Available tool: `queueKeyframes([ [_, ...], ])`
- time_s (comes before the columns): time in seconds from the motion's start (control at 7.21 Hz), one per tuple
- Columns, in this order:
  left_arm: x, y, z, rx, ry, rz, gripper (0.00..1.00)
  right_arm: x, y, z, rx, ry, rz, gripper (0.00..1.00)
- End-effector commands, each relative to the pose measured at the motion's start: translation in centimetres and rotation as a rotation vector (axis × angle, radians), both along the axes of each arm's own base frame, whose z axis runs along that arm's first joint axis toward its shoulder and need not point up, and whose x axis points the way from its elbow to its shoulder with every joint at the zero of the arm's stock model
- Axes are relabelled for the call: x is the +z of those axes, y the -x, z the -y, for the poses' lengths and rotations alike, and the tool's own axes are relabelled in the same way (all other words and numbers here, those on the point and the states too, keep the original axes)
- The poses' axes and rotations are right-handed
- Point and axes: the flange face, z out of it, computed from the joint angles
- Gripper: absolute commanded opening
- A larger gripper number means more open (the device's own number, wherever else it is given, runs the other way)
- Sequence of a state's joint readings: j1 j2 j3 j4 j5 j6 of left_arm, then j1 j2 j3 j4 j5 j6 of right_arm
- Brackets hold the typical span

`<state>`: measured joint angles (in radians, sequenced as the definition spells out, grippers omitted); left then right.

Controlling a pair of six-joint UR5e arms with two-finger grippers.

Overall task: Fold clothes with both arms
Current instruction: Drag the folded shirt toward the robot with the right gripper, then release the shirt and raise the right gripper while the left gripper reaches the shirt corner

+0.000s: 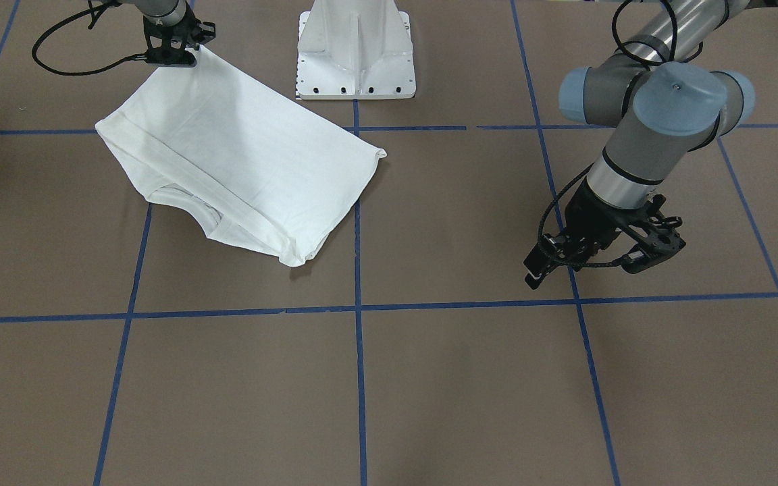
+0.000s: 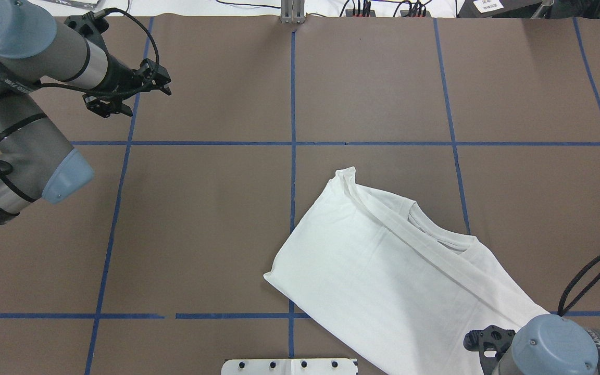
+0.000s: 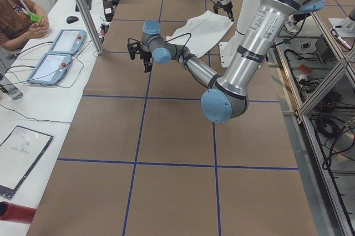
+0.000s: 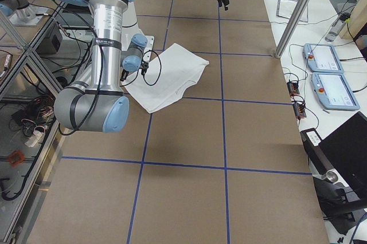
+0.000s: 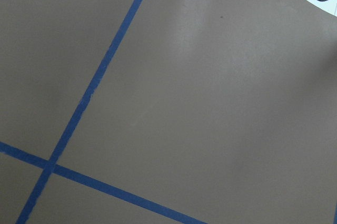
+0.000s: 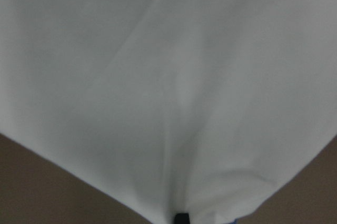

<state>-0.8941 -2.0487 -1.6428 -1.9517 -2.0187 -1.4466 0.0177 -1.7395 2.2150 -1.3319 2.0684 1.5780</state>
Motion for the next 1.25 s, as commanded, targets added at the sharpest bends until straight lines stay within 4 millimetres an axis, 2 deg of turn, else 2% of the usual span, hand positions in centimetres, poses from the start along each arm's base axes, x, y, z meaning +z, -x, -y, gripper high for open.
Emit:
queueKeyframes([
  [0.0, -0.2, -0.3, -0.2, 0.02, -0.01, -0.01, 0.99, -2.9, 0.4, 3.8, 0.102, 0.006, 0.066, 1.0],
  [0.28, -2.0, -2.0, -1.9, 0.055, -0.026, -0.031, 0.99, -10.0, -0.6, 12.8, 0.299, -0.025, 0.231, 1.0],
  [0.42, -2.9, -3.5, -3.6, 0.084, -0.029, -0.046, 0.99, -12.3, -2.8, 17.6, 0.41, -0.063, 0.284, 1.0],
  [0.55, -3.9, -5.3, -5.7, 0.084, 0.025, -0.08, 1.0, -13.6, -5.4, 21.5, 0.509, -0.088, 0.308, 1.0],
  [0.69, -4.9, -8.9, -8.5, 0.104, 0.084, -0.106, 0.99, -13.6, -8.0, 24.2, 0.548, -0.153, 0.322, 1.0],
  [0.83, -6.6, -11.5, -10.7, 0.11, 0.147, -0.142, 0.99, -13.0, -9.6, 26.4, 0.554, -0.212, 0.322, 1.0],
  [0.97, -7.8, -14.5, -13.7, 0.132, 0.21, -0.168, 0.99, -12.5, -10.8, 27.8, 0.576, -0.229, 0.313, 1.0],
  [1.11, -9.3, -16.5, -15.8, 0.137, 0.262, -0.192, 0.99, -12.3, -11.5, 28.6, 0.569, -0.266, 0.317, 1.0],
])
